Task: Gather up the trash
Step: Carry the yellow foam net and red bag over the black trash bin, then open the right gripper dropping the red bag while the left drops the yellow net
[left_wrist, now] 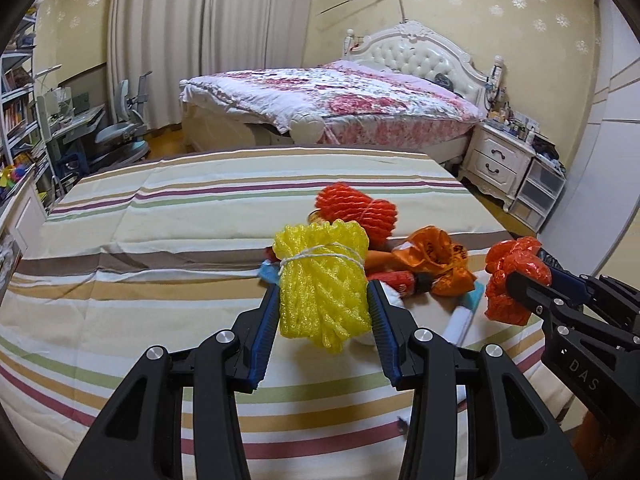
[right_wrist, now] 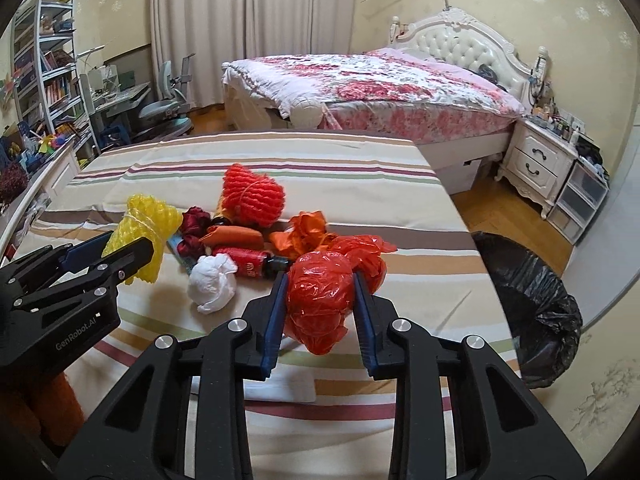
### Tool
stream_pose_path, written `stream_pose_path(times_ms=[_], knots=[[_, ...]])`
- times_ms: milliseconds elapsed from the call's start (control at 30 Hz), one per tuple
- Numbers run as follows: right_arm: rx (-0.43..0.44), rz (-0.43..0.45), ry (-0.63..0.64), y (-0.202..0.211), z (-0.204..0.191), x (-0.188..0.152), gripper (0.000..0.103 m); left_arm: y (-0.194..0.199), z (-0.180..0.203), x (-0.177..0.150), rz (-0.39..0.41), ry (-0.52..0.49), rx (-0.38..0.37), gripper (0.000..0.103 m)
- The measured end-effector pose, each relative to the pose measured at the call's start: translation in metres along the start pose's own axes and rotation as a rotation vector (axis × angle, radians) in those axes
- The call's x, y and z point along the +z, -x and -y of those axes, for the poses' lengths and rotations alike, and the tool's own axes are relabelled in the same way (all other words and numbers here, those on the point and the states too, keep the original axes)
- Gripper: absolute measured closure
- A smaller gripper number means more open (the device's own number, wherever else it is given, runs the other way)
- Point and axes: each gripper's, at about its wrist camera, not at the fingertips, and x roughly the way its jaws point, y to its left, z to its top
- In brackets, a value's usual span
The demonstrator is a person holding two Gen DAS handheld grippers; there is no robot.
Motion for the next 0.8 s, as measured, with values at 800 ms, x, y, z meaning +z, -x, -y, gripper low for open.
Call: stream_pose_path(times_ms=[800], knots=[[-0.287,-0.014,-0.300,-0.044,0.205,-0.011,0.072,-0.086,0.195,0.030,-0.027,-0.184,-0.221,0.059]])
